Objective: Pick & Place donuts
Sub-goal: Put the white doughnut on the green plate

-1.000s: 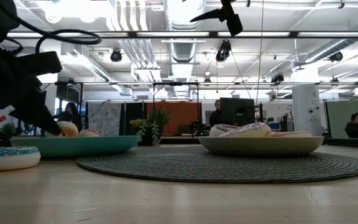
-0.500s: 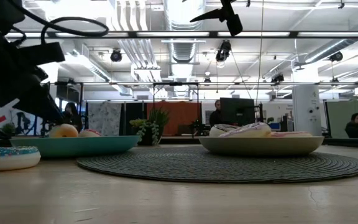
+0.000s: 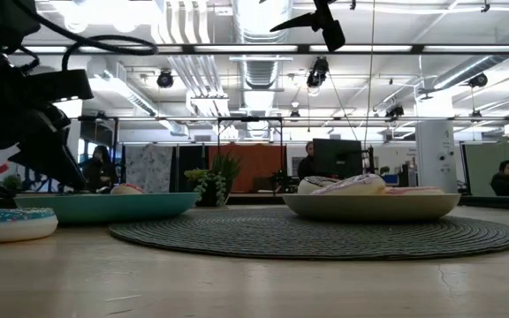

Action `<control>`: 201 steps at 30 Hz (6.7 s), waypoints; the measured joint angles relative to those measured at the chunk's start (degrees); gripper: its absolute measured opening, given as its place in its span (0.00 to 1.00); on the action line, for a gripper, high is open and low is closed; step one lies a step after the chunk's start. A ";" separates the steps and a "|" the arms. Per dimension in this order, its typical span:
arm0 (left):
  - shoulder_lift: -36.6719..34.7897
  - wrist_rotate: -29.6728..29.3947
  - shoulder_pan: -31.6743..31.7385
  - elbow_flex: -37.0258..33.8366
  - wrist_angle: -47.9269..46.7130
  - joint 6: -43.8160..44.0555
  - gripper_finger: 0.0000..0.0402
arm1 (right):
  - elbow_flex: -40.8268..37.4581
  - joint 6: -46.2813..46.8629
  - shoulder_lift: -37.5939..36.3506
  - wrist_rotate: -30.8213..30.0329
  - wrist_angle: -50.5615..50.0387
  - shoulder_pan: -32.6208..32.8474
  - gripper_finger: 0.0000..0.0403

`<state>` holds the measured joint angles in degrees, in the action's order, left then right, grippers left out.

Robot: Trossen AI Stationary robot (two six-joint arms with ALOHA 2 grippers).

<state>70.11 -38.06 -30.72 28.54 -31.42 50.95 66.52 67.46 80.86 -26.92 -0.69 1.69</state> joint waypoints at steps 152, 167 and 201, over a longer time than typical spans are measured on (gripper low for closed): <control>-43.33 19.10 10.79 -18.52 33.11 31.32 0.00 | -3.50 -28.78 6.91 31.97 2.95 -1.81 0.50; -43.25 32.77 10.75 -17.29 52.27 17.81 0.00 | 24.50 -57.17 25.45 46.50 -9.79 0.42 0.50; -41.59 37.98 11.38 -16.64 52.98 8.60 0.00 | 60.41 -80.74 44.94 41.20 -36.48 2.58 0.50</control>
<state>28.51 -0.08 -19.34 11.90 21.56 59.56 126.93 -13.28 125.80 14.28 -37.17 4.27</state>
